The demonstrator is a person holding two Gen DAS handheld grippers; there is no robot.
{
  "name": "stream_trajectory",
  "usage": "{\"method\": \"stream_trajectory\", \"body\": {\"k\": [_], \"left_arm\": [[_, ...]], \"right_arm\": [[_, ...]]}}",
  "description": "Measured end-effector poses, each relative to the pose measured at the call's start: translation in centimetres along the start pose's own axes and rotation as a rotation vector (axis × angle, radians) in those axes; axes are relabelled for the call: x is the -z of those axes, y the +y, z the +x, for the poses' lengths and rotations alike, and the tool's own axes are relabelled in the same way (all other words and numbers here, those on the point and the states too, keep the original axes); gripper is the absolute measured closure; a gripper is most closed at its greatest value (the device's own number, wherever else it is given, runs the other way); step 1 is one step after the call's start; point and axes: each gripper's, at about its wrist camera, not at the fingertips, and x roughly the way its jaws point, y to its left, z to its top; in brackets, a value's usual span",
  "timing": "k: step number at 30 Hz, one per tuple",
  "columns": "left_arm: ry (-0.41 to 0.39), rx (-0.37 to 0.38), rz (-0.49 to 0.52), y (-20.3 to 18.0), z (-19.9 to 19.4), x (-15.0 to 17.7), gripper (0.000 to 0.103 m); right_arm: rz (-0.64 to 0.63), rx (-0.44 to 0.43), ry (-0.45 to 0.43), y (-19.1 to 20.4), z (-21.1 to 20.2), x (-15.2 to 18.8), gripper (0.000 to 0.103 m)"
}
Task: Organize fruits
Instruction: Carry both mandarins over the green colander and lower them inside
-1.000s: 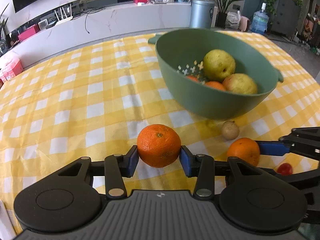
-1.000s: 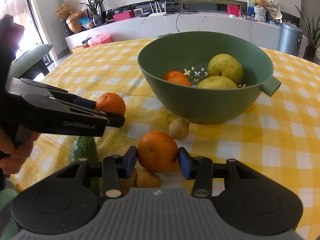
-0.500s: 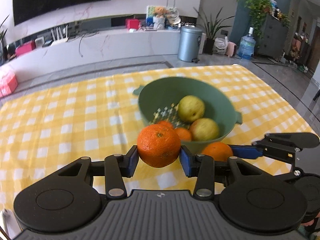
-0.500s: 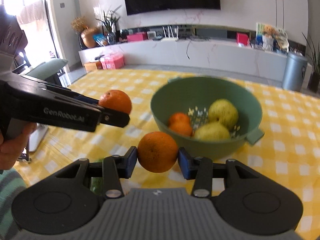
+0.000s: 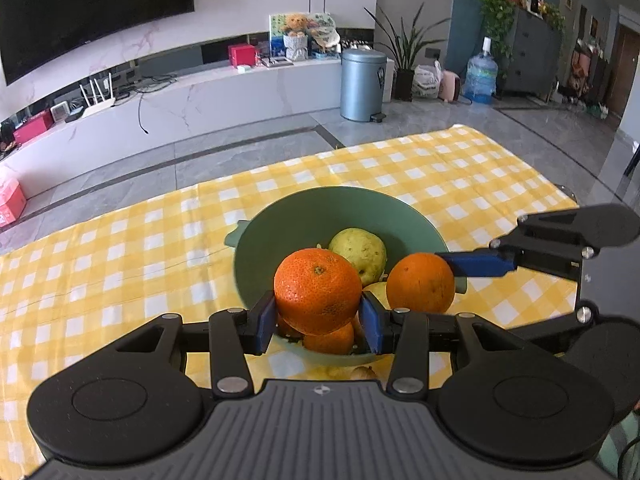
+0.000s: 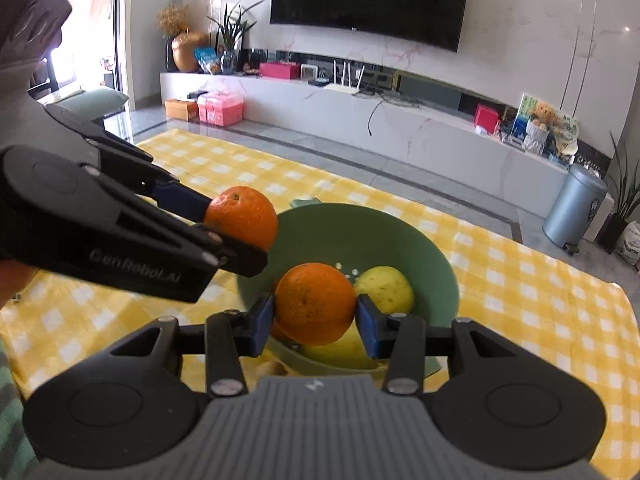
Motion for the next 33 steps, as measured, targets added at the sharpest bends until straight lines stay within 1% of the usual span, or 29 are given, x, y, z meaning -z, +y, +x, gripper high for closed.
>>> {"method": "stream_trajectory", "body": {"k": [5,8,12,16,20,25,28,30,33], "left_arm": [[0.047,0.046,-0.017,0.2,2.2,-0.9,0.054],[0.074,0.052,0.01,-0.1,3.6,-1.2,0.054],[0.11,0.08,0.037,-0.3,5.1,-1.3,0.054],[0.133,0.076,0.076,-0.1,6.0,-1.3,0.054],[0.173,0.072,0.087,0.5,6.9,-1.2,0.054],[0.2,0.043,0.138,0.3,7.9,-1.1,0.053],[0.211,0.033,0.138,0.4,8.5,-1.1,0.053],[0.201,0.029,0.122,0.5,8.9,-1.2,0.053],[0.191,0.049,0.101,0.5,9.3,-1.5,0.053]], "right_arm": [[0.007,-0.001,0.057,-2.4,1.7,-0.5,0.061],[0.02,-0.027,0.091,-3.6,2.8,-0.6,0.061],[0.022,-0.049,0.146,-4.6,4.2,-0.6,0.061],[0.021,-0.071,0.179,-4.7,4.9,-0.6,0.061],[0.018,-0.087,0.205,-4.8,5.7,-0.8,0.061],[0.02,-0.102,0.227,-5.0,6.2,-1.1,0.061],[0.008,-0.088,0.236,-5.3,6.4,-1.4,0.061],[0.001,-0.071,0.236,-5.4,6.4,-1.6,0.061],[-0.005,-0.054,0.243,-5.7,6.8,-1.9,0.061]]}}
